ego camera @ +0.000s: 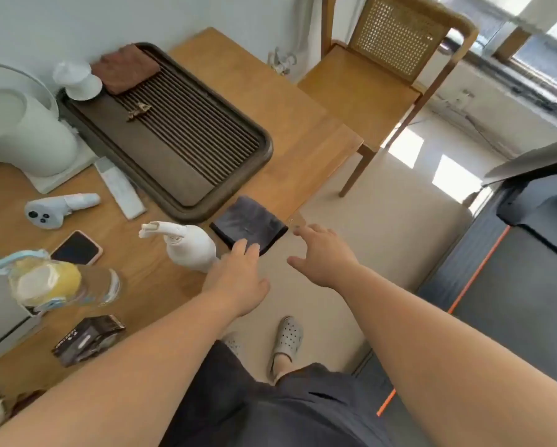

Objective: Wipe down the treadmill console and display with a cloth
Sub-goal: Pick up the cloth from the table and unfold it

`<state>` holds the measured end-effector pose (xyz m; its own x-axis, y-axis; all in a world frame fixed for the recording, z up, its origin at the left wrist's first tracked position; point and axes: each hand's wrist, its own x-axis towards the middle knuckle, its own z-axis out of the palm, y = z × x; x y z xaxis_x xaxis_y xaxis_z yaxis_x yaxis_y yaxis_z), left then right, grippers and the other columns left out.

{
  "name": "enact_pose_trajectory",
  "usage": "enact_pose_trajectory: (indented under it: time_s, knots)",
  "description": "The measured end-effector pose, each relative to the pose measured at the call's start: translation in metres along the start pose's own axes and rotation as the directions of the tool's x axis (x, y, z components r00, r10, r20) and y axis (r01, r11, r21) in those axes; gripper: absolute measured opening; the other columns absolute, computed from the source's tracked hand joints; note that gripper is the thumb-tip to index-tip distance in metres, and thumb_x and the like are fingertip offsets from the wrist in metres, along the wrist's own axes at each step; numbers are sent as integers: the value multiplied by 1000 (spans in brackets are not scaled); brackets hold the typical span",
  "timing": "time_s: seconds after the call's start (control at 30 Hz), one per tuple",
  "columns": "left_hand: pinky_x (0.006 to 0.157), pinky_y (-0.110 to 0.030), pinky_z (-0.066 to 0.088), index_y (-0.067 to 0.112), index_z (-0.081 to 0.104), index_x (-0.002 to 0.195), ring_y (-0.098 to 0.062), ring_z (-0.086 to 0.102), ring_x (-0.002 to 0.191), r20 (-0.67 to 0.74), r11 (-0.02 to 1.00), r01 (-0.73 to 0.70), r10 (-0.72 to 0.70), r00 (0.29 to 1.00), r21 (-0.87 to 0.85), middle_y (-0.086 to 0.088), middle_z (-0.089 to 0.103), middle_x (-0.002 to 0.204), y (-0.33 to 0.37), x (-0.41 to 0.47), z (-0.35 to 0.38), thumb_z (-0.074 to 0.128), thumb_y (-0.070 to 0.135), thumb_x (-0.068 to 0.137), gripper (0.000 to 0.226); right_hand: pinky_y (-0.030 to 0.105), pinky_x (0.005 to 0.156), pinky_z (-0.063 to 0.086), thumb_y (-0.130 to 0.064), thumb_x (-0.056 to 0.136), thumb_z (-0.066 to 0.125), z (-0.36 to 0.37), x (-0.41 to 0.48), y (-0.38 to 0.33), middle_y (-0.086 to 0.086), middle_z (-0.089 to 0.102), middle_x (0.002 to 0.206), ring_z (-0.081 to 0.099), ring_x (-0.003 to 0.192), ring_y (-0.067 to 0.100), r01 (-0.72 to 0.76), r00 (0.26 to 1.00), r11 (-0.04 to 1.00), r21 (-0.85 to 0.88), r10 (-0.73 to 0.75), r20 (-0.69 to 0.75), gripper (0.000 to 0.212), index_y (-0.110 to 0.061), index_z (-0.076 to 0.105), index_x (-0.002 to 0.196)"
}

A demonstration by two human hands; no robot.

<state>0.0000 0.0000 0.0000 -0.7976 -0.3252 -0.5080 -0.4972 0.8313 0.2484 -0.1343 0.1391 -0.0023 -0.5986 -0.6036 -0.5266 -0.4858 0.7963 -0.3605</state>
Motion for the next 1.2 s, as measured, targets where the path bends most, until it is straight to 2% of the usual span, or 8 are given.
enact_pose_trajectory:
  time_s: [0.17, 0.37, 0.53, 0.63, 0.73, 0.83, 1.0, 1.2]
  knots:
    - [105, -46, 43, 20, 6, 161, -36, 36, 143, -14, 985, 139, -138, 990, 102, -14, -4, 170, 15, 41, 10, 57, 55, 92, 93, 45, 105, 46, -39, 98, 61, 1, 45, 7, 1, 48, 150, 44, 135, 31, 24, 1000, 1000, -9, -24, -1, 53, -27, 45, 147]
    - [107, -45, 42, 16, 7, 161, -37, 36, 142, 9, 974, 144, -148, 989, 177, -18, 5, 169, 10, 55, 23, 57, 47, 94, 89, 36, 90, 50, -15, 99, 59, 22, 80, -7, 5, 60, 136, 58, 120, 29, -4, 1000, 995, 99, 3, 18, 44, -24, 55, 141]
    - [110, -46, 39, 19, 14, 160, -35, 32, 145, 19, 984, 155, -157, 987, 90, -13, 11, 169, 6, 59, 18, 60, 47, 93, 85, 29, 70, 43, -9, 92, 57, 21, 83, -9, 2, 71, 97, 65, 91, 25, -8, 993, 970, 244, 37, -114, 22, -20, 74, 102]
    - [107, -46, 40, 20, 31, 155, -32, 38, 142, -51, 990, 136, -137, 989, -32, -7, 30, 163, 8, 56, 11, 59, 49, 93, 74, 29, 69, 47, -7, 90, 60, 8, 63, -5, -10, 64, 80, 60, 76, 13, 54, 983, 922, 383, 19, -184, 22, -18, 77, 99]
    - [90, -46, 47, 20, 63, 121, -32, 57, 114, -264, 982, 7, -57, 963, -189, -4, 64, 123, 16, 49, 5, 62, 43, 91, 38, 27, 72, 51, -5, 87, 64, -4, 38, 2, -14, 69, 79, 63, 77, 7, 95, 969, 864, 494, 33, -245, 25, -24, 78, 94]
    - [72, -45, 47, 20, 67, 84, -27, 56, 85, -418, 960, -155, 44, 907, -235, 1, 64, 85, 22, 39, -1, 52, 33, 88, 20, 20, 70, 48, -4, 87, 67, -10, 8, 9, -18, 67, 76, 62, 75, 2, 111, 943, 825, 555, 89, -321, 31, -35, 74, 84]
    - [67, -43, 48, 18, 73, 86, -22, 56, 81, -522, 900, -386, 235, 820, -201, 2, 62, 83, 23, 23, -7, 65, 19, 88, 7, 20, 71, 49, -5, 87, 69, -13, -58, 17, -12, 63, 79, 59, 78, 7, 67, 904, 840, 538, 178, -390, 27, -30, 68, 96]
    - [71, -38, 51, 16, 72, 86, -21, 58, 81, -465, 775, -608, 479, 744, -175, 0, 66, 84, 31, -15, -16, 68, 14, 86, 4, 32, 72, 47, -14, 85, 69, 15, -151, 25, -15, 56, 80, 55, 80, 14, -152, 867, 943, 297, 271, -417, 15, -23, 76, 94]
